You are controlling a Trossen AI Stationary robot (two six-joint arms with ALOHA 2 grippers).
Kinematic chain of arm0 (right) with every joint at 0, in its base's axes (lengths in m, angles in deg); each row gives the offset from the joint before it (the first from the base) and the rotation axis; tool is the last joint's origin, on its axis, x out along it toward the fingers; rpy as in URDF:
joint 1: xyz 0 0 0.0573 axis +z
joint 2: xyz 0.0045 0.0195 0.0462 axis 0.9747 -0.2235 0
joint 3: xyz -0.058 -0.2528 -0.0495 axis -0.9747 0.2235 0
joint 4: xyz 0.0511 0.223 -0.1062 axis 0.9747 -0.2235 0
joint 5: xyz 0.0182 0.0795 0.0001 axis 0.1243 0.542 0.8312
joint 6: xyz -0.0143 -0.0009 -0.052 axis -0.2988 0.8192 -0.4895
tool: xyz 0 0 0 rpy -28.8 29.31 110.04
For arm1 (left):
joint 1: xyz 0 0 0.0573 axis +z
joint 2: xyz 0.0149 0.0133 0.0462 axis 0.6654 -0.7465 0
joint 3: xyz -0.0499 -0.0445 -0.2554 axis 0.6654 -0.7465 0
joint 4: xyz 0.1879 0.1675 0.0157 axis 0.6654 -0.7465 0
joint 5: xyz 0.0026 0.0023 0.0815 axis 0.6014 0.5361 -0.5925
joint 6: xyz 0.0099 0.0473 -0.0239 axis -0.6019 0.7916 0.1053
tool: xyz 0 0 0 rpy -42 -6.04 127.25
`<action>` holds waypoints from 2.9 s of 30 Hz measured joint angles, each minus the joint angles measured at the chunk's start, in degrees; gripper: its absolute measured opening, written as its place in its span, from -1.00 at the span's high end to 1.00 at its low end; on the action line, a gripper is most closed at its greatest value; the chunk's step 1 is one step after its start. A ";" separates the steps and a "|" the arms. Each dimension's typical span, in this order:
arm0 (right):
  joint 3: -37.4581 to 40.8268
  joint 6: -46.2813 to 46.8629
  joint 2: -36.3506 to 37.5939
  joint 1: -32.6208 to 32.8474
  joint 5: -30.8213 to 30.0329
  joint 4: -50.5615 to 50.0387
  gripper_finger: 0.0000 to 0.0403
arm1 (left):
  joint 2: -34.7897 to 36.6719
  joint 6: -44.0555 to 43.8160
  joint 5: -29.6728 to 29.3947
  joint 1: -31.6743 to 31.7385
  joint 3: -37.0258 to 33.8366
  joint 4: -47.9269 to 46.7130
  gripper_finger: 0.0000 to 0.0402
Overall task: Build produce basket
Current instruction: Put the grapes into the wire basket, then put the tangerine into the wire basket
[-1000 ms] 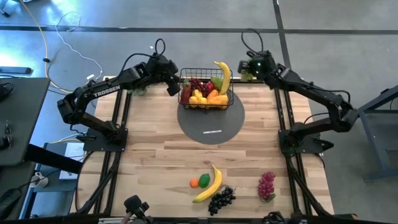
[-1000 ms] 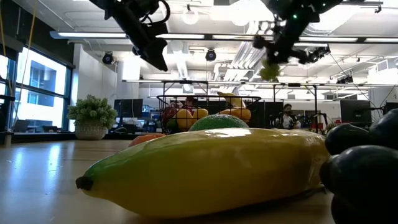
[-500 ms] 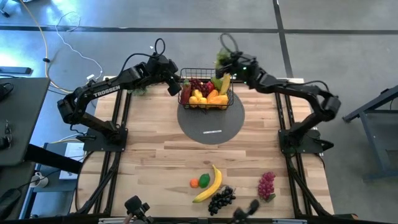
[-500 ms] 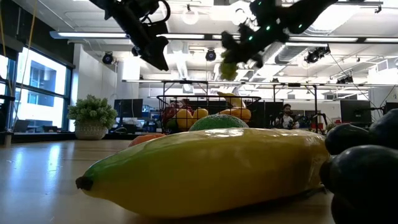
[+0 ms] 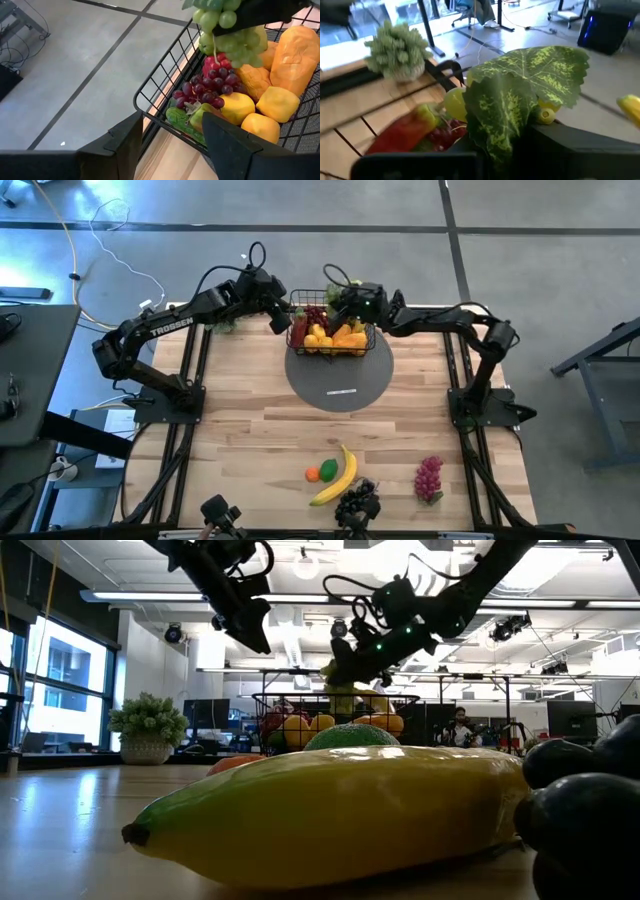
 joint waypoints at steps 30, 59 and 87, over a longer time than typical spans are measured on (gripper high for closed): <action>-14.83 -4.05 -0.55 1.95 1.87 -25.07 -0.04 | 0.00 -0.02 -0.02 0.00 0.00 0.03 0.03; -25.59 -2.63 -3.31 1.91 -0.63 -45.53 -0.10 | 0.00 0.00 0.09 -0.07 0.00 0.04 0.03; -25.51 23.87 9.58 11.91 -2.59 -70.09 -0.12 | 0.00 -8.54 4.80 -10.74 0.00 -9.10 0.03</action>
